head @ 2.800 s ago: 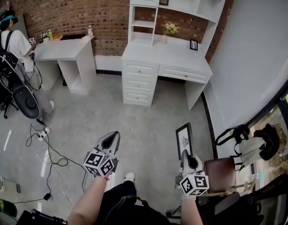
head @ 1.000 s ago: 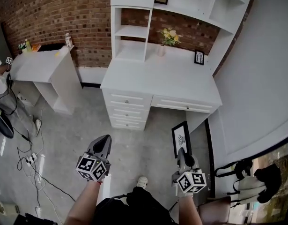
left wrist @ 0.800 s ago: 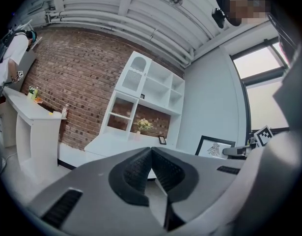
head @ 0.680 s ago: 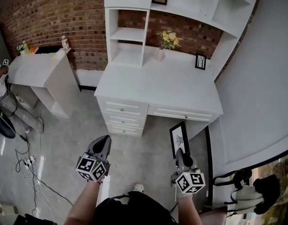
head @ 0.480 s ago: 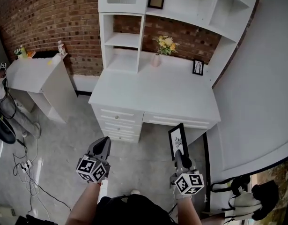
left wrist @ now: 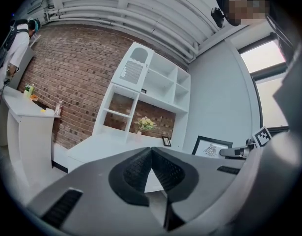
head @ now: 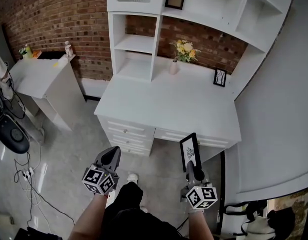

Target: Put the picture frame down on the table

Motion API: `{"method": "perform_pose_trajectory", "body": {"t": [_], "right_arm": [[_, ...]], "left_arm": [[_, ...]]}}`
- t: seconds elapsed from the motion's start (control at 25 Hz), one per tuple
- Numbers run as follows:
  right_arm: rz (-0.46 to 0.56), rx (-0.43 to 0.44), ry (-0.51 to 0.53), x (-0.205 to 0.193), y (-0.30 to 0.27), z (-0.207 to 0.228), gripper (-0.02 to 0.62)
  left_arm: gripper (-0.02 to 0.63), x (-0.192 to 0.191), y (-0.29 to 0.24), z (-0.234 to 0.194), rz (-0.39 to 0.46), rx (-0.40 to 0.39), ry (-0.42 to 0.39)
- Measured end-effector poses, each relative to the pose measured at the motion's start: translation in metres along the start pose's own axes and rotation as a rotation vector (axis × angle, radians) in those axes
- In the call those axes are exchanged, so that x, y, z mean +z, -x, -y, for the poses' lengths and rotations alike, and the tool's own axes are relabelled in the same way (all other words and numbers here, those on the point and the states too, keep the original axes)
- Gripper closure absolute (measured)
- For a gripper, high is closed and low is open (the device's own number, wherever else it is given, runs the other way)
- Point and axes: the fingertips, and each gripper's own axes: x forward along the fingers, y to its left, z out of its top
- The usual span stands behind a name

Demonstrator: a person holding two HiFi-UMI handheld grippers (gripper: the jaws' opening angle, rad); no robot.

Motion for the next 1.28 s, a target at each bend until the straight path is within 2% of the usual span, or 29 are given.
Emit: {"method": "perform_pose_trajectory", "body": {"t": [0.36,0.56,1.08,1.28], "right_arm": [[-0.004,-0.043,0.003,0.015,-0.061,0.026,0.552],[-0.015,-0.058,0.003,0.019,-0.1,0.039,0.552],[-0.067,-0.096,-0.011,0.01,-0.185,0.054,0.552],[-0.073,-0.115,-0.01,0.004,-0.214,0.051,0.552]], "left_arm": [[0.606,0.017,-0.088,-0.022,-0.007,-0.062,-0.006],[0.606,0.016,-0.133,-0.031,-0.038,-0.107,-0.008],[0.606,0.017,-0.212,-0.073,-0.105,-0.173,-0.022],[0.606,0.014,-0.233,-0.083,-0.117,-0.202,0.008]]}}
